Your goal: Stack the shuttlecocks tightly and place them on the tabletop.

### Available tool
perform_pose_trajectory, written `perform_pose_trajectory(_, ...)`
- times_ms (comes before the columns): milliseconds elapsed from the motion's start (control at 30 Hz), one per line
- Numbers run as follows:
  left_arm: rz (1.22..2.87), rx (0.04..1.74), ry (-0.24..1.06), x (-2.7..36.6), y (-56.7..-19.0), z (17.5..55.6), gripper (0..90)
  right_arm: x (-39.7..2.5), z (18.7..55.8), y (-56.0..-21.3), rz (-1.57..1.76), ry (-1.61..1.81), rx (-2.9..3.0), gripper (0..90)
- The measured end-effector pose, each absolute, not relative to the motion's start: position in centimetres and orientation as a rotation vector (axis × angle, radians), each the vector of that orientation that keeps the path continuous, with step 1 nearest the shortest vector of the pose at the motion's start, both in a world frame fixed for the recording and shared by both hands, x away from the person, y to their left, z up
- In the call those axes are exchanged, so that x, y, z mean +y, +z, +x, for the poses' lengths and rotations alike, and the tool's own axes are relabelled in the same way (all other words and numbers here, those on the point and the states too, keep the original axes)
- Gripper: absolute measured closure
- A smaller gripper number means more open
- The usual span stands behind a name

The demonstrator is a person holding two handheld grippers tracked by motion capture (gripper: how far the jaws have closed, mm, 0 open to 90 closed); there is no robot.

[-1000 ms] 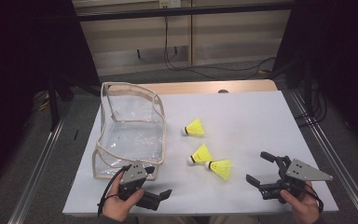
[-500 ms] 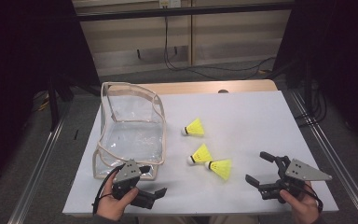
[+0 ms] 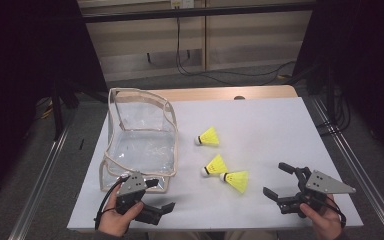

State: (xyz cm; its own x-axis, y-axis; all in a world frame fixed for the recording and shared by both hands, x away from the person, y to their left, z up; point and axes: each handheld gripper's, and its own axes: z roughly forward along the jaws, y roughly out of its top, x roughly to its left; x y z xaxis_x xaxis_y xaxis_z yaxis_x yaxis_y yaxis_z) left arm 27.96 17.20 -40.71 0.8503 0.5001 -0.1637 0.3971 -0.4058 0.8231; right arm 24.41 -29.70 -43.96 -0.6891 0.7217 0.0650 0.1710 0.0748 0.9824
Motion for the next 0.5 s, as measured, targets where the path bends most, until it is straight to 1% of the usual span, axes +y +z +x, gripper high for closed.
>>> perform_pose_trajectory(500, 2.039, 0.672, 0.135, 18.16, -40.70, 27.86, 7.3, -29.73, 24.41, -43.93, 0.879, 1.650, 1.915, 3.7)
